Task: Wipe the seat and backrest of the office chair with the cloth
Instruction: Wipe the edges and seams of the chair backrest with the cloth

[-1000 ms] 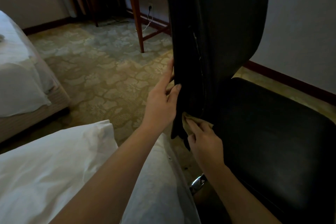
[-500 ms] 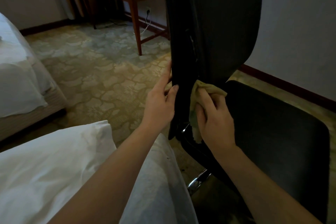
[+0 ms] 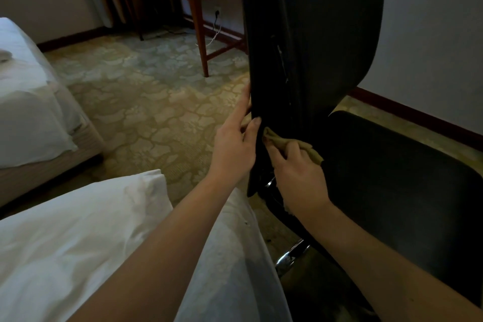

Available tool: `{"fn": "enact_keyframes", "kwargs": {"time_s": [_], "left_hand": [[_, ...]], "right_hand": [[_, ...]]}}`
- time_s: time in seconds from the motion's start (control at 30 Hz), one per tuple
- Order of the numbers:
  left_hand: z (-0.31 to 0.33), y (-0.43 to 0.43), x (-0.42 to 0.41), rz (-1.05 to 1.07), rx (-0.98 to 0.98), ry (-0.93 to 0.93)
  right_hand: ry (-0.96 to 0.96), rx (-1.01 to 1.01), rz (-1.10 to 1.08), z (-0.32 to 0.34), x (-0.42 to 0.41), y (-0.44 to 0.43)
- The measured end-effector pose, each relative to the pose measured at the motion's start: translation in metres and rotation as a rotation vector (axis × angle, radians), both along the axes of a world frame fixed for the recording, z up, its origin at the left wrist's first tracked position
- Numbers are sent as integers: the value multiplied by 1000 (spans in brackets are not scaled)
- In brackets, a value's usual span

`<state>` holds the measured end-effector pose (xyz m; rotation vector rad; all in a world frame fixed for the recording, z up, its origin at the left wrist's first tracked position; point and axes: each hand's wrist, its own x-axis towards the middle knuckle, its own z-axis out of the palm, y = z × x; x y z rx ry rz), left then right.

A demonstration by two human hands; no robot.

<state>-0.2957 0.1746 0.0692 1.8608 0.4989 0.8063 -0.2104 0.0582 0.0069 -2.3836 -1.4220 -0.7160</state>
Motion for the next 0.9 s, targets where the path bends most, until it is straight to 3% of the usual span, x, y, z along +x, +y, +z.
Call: {"fn": "enact_keyframes", "kwargs": {"time_s": [0.2, 0.33, 0.5, 0.57, 0.9], "left_hand": [[0, -2, 0, 0, 7, -1], [1, -3, -2, -8, -2, 12], [-3, -1, 0, -3, 15, 0], [-4, -1, 1, 5, 18, 3], [-4, -2, 0, -3, 1, -8]], "right_hand": [[67, -353, -35, -24, 0, -9], [235, -580, 25, -24, 6, -31], [82, -184, 141, -23, 14, -46], [44, -122, 151, -13, 13, -35], [127, -377, -35, -9, -5, -10]]}}
